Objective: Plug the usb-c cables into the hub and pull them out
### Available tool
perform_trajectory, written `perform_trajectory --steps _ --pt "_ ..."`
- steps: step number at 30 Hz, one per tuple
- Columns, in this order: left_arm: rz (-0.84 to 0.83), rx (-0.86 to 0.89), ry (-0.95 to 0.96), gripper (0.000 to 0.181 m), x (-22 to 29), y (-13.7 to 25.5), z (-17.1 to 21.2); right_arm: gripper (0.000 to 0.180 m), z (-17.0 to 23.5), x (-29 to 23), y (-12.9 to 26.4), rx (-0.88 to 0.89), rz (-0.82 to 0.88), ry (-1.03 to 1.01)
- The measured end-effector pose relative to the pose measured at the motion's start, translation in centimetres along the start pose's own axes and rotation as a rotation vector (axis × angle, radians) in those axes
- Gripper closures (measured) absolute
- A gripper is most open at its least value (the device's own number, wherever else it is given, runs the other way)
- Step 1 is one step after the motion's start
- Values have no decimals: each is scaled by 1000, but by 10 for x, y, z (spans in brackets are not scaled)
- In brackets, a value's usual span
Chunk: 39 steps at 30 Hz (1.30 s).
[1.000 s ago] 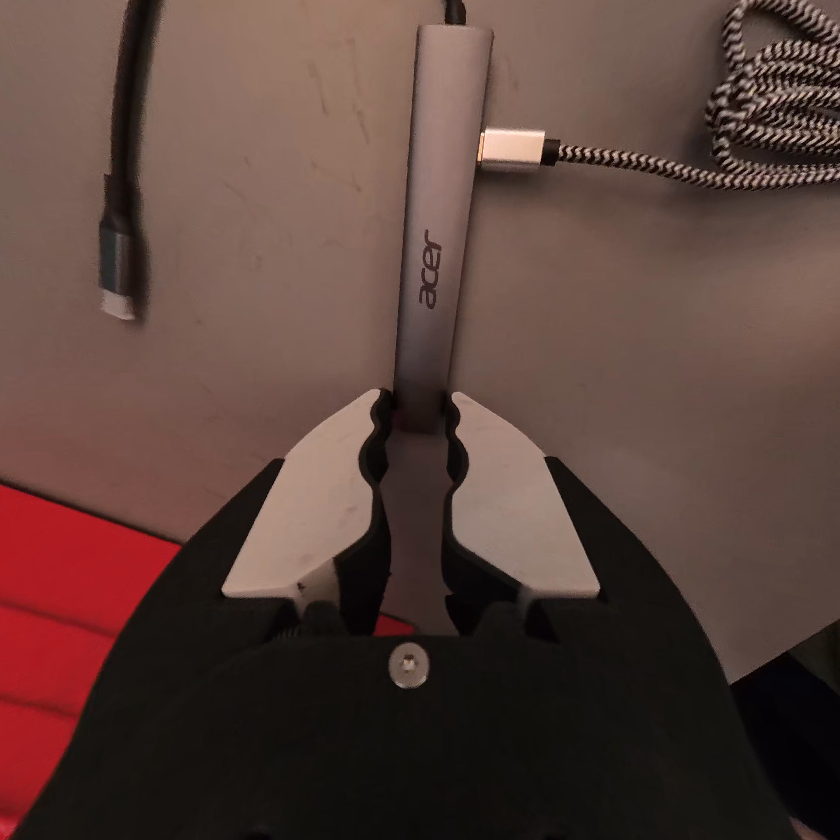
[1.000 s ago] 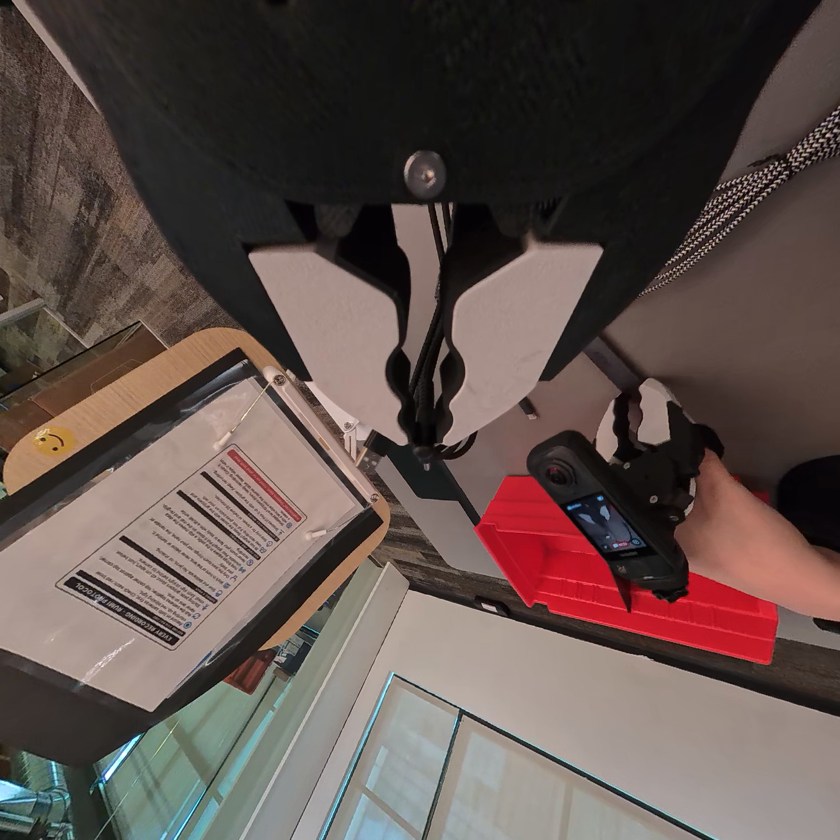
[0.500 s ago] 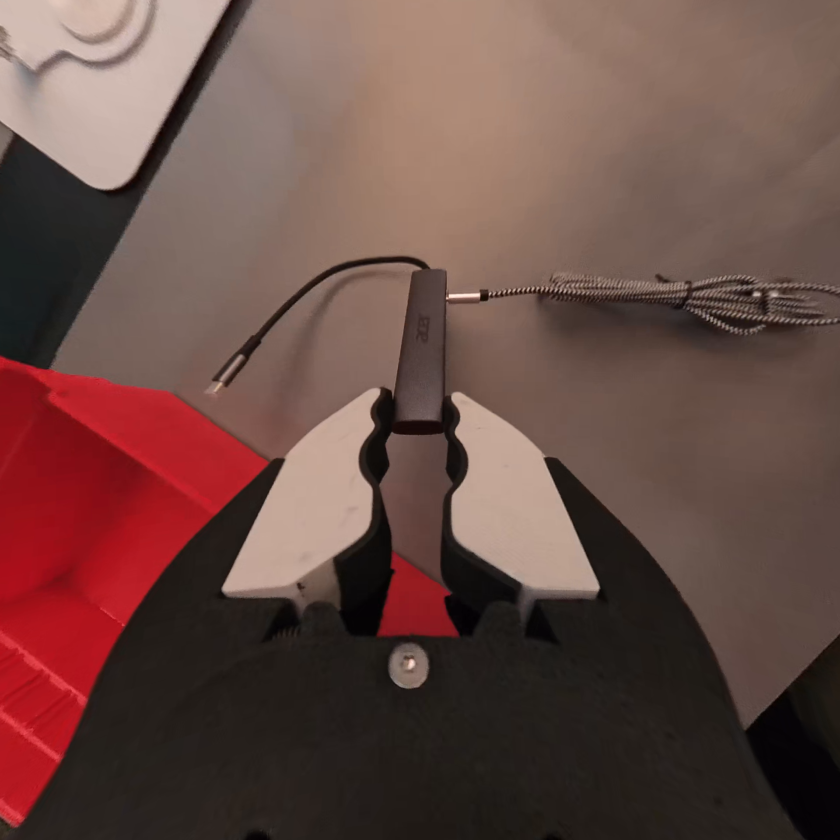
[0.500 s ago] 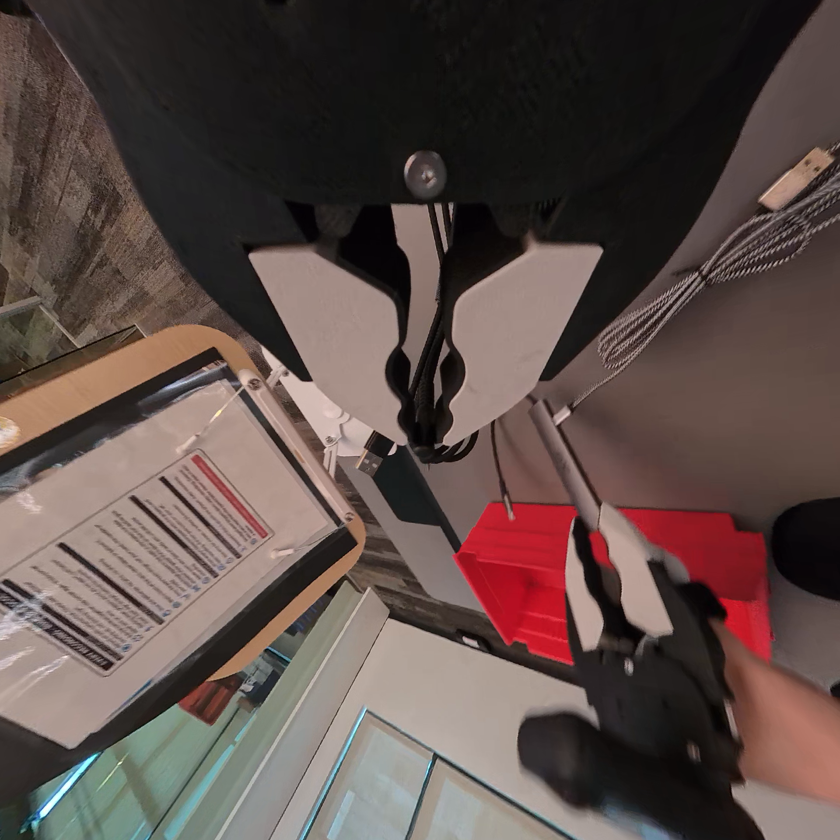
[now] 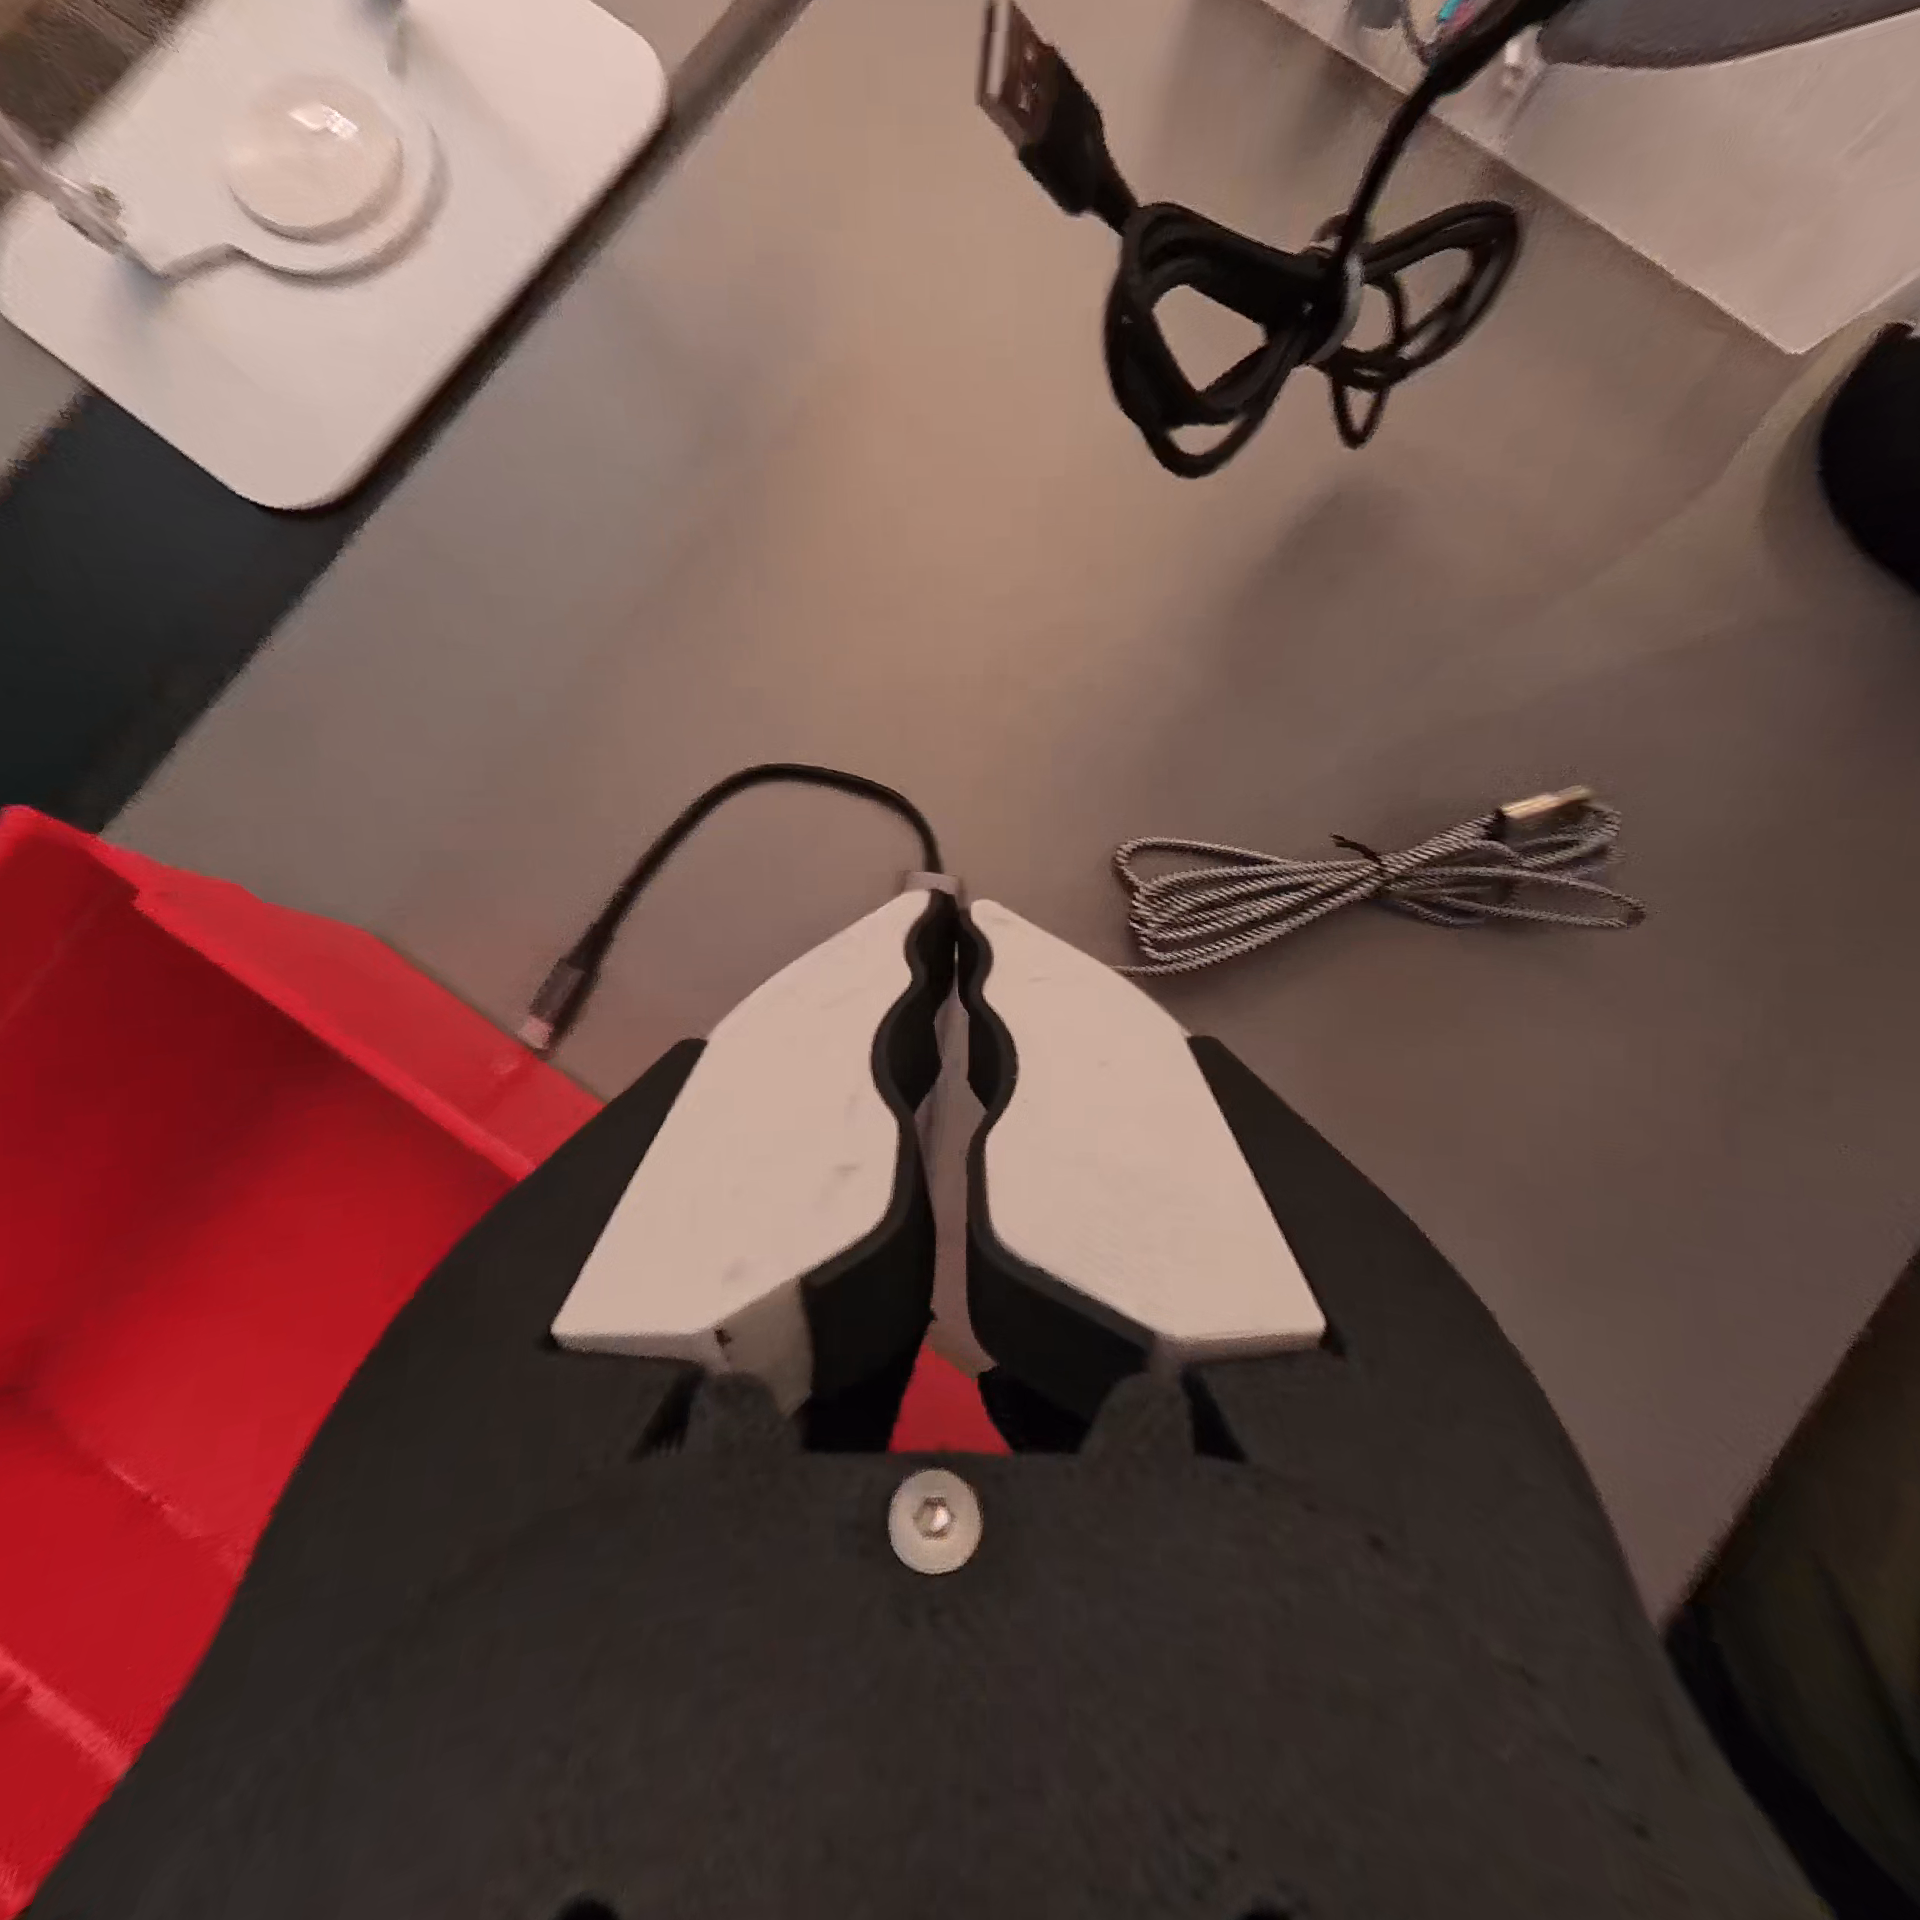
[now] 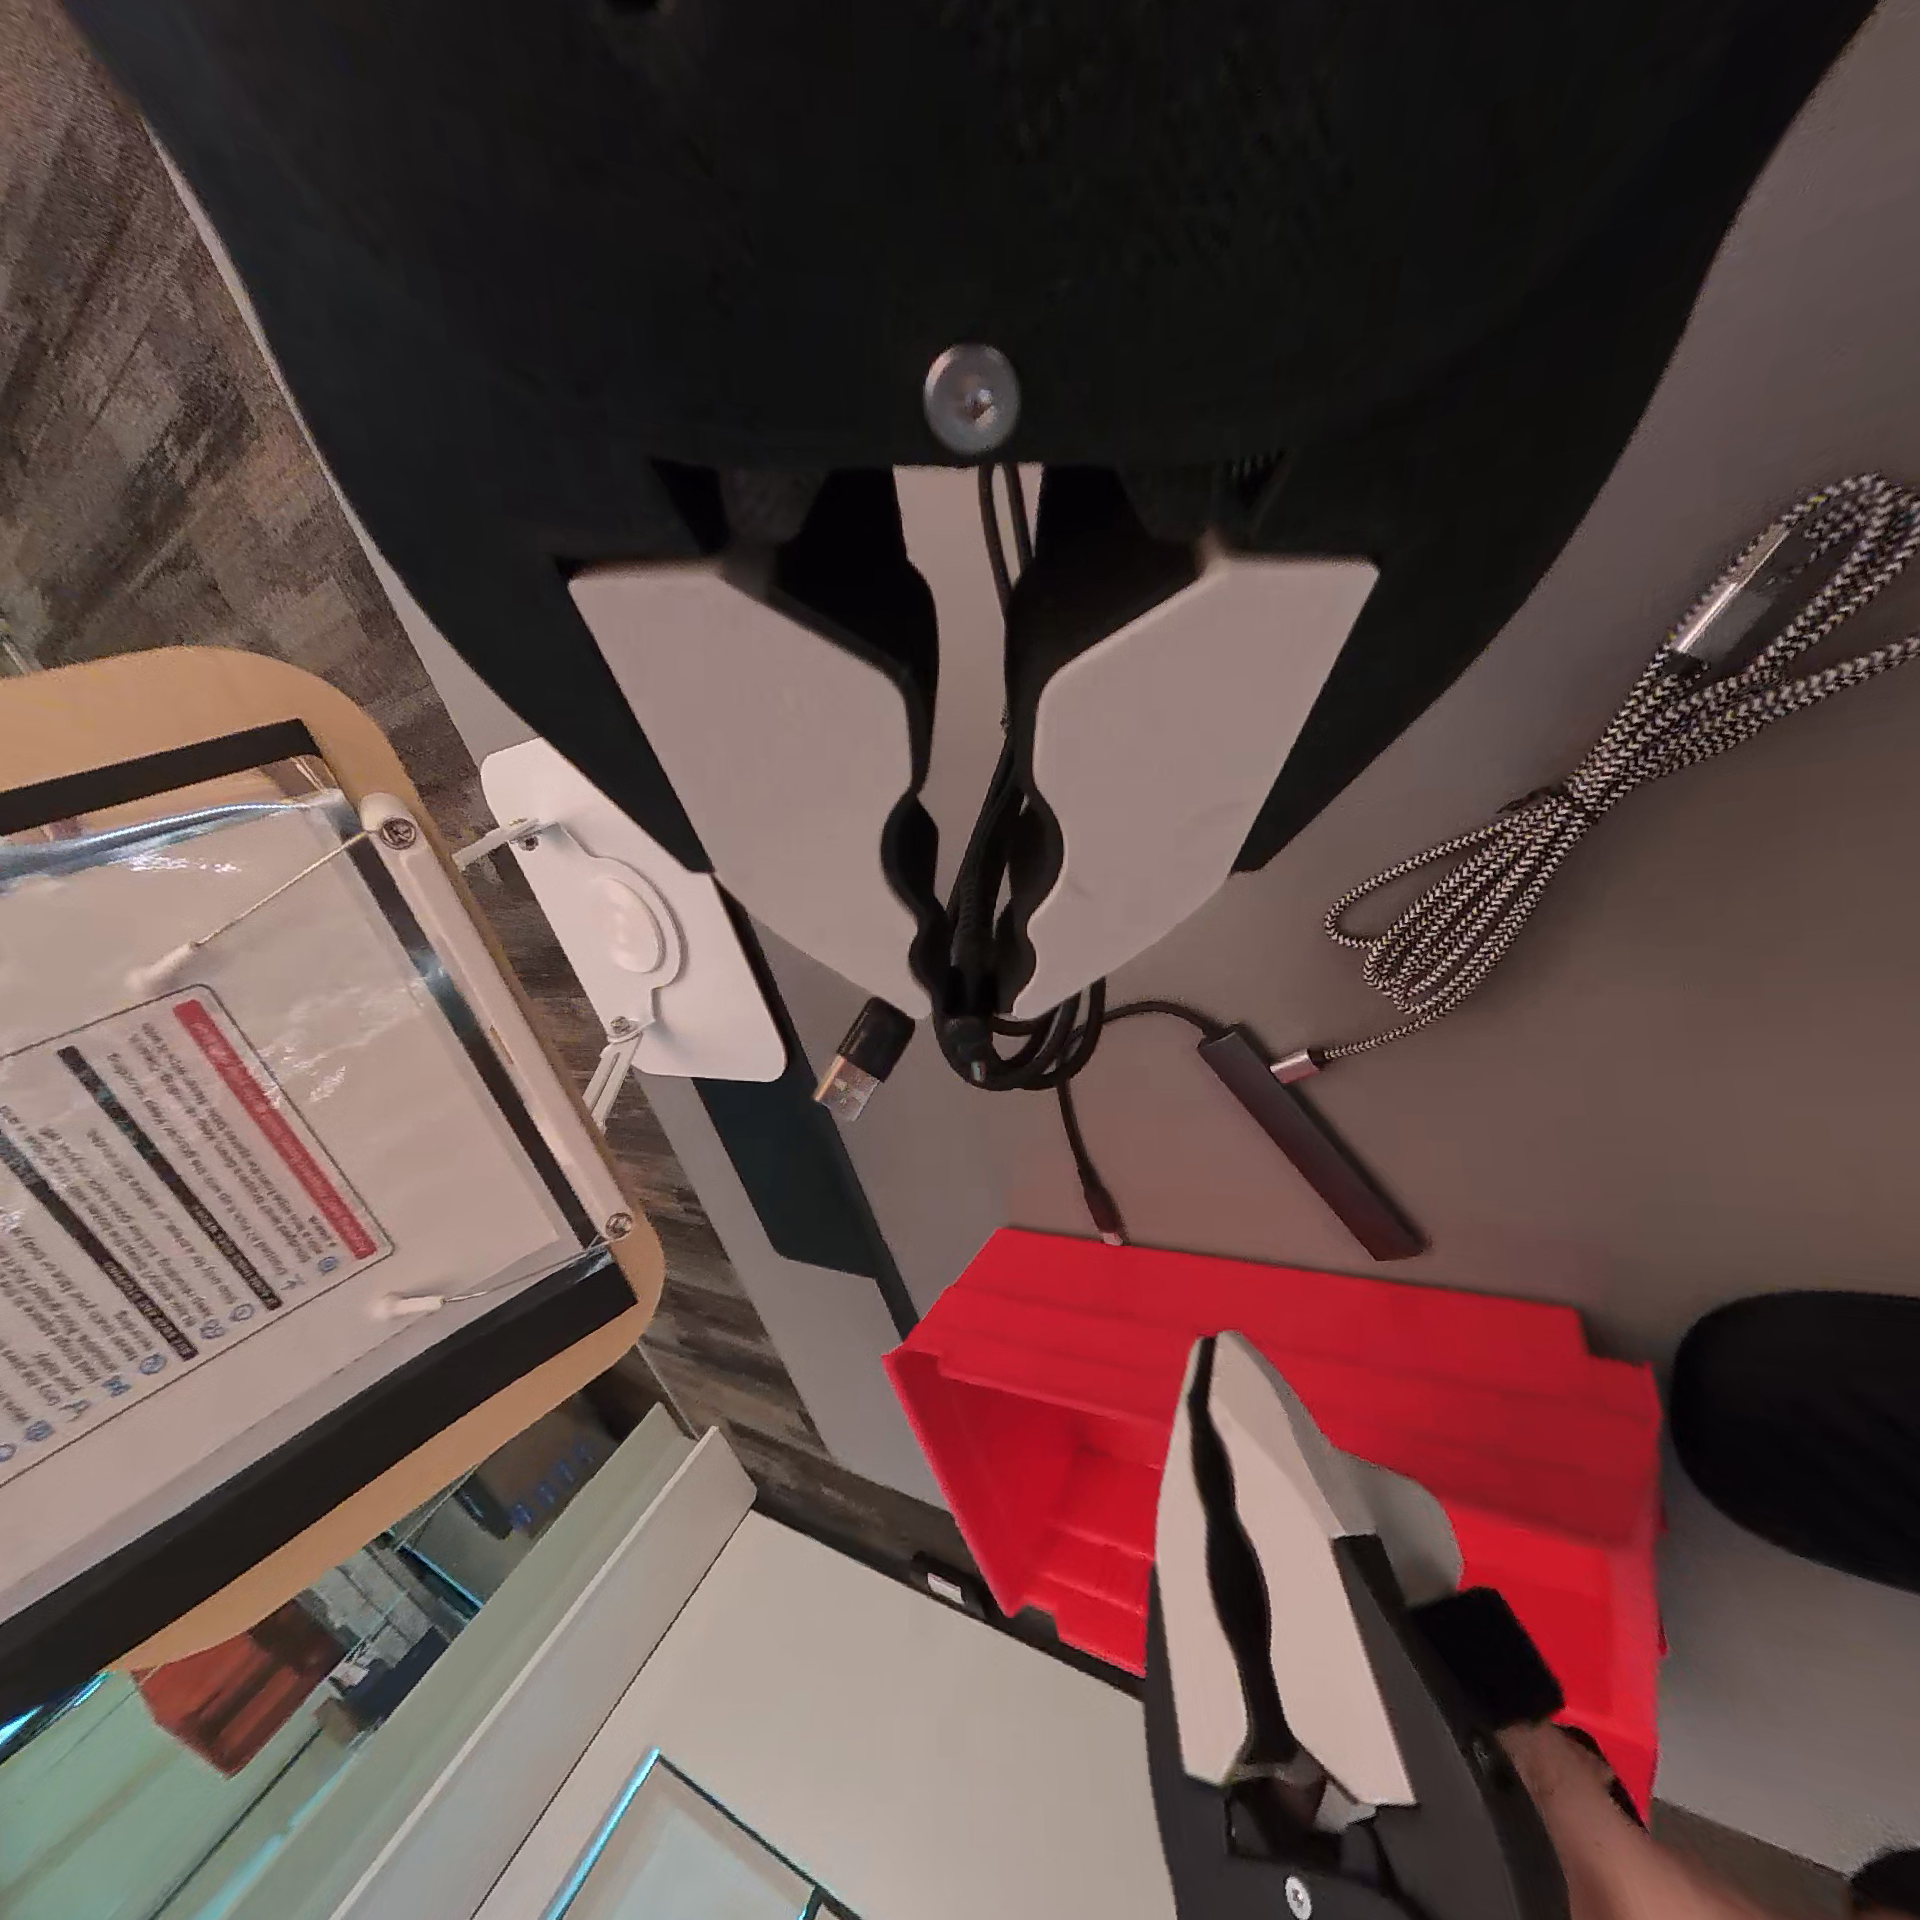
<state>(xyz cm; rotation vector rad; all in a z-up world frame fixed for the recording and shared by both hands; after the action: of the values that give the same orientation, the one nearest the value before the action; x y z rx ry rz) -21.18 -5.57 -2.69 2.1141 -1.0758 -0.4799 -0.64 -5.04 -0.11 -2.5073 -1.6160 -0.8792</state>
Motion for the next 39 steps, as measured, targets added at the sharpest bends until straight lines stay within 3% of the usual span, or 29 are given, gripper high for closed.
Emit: perform_trajectory --steps 1,7,14,23,36,39 --pt "37 -29 23 181 3 -3 3 171 1 0 -1 -2 -2 -1" --pt "-54 -289 -31 147 9 -53 28 171 -2 3 5 13 12 1" --pt "-121 -544 -76 150 5 -89 59 172 -13 12 22 57 45 6" --pt "-115 -624 25 131 -9 -96 64 171 -18 17 31 77 59 13" --pt "-36 -623 72 146 -6 -101 64 171 -25 18 38 103 60 21" --pt "-2 -596 66 158 0 -104 60 171 -26 19 41 110 65 20"
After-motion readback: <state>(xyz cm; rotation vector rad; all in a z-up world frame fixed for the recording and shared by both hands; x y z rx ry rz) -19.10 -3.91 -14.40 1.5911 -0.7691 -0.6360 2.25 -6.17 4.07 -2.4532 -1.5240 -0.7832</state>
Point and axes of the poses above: each gripper's, where its closed fingertips meet, y back along the fingers, z out of its underside, x = y × z across the jaws, the point moved 6 cm from there along y, back along the fingers, and after that the axes turned 6 degrees about x, right-handed, at the moved point
